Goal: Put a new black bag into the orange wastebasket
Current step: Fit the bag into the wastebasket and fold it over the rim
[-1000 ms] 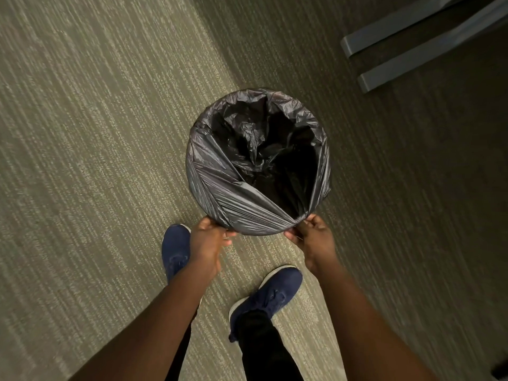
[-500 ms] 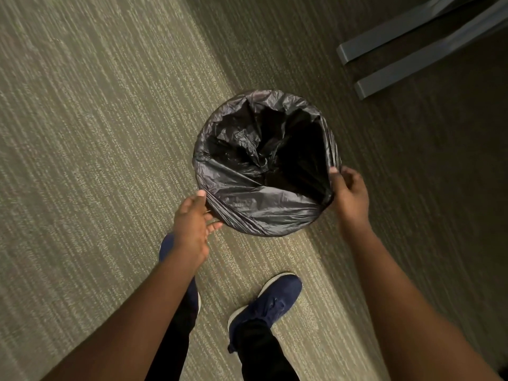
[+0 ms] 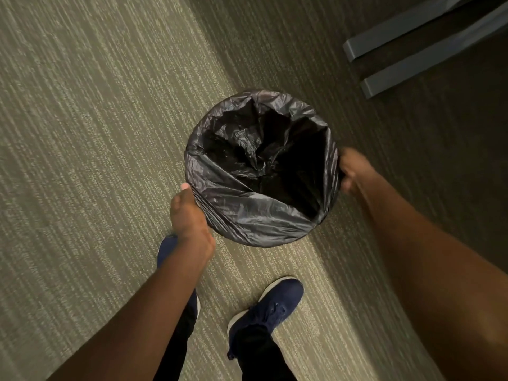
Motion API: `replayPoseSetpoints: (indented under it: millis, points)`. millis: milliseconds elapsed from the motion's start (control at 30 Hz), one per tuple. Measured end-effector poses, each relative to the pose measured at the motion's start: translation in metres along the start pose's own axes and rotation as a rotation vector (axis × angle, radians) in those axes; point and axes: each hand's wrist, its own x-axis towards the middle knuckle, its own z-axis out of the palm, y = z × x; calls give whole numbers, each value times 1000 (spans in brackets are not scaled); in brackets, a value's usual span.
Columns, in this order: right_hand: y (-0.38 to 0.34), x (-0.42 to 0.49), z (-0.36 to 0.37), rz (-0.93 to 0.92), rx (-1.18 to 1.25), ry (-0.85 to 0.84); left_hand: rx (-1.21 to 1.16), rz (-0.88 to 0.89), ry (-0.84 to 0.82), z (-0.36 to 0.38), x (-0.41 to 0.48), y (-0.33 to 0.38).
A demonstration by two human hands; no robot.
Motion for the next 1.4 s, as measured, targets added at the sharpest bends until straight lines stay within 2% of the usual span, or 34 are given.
replayPoseSetpoints:
  millis: [233,367,467,533,567,600,633,700,767,833,867,967,1133,1300,1400]
  points:
    - [35,8,-14,148,92,-17,10,158,69,27,21,16]
    - [49,18,-20,134,14,84,55,56,36,25,32,27]
    - [29,27,-30,-64,-19,344,61,-16,16,23,43,31]
    - [9,19,-34,-354,-180,574,47,-44,-9,21,47,33]
    - [1,7,-27,-544,-222,610,30,-49,-15,20,49,32]
    - [-3,-8,-11,-749,-262,567,14,-46,-17,19,51,31]
    - [-2,-20,12,-909,-330,455,4,-42,-24,19,51,30]
    - [16,-32,63,-1057,-577,112,12,-39,-32,19,53,27]
    - [53,-14,105,-973,-1042,-173,18,-48,-66,19,55,25]
    - [89,16,128,-723,-1509,-274,45,-37,-73,19,57,24]
    - [103,33,133,-635,-1624,-302,52,-23,-83,19,58,24]
    - [124,65,138,-501,-1615,-357,7,-20,-108,17,58,25]
    - [146,100,161,-571,-1616,-378,-105,-88,-141,15,62,26]
    - [141,106,158,-505,-1453,-423,-139,-102,-186,11,64,22]
    - [135,95,151,-544,-1511,-500,-158,-75,-199,13,63,21]
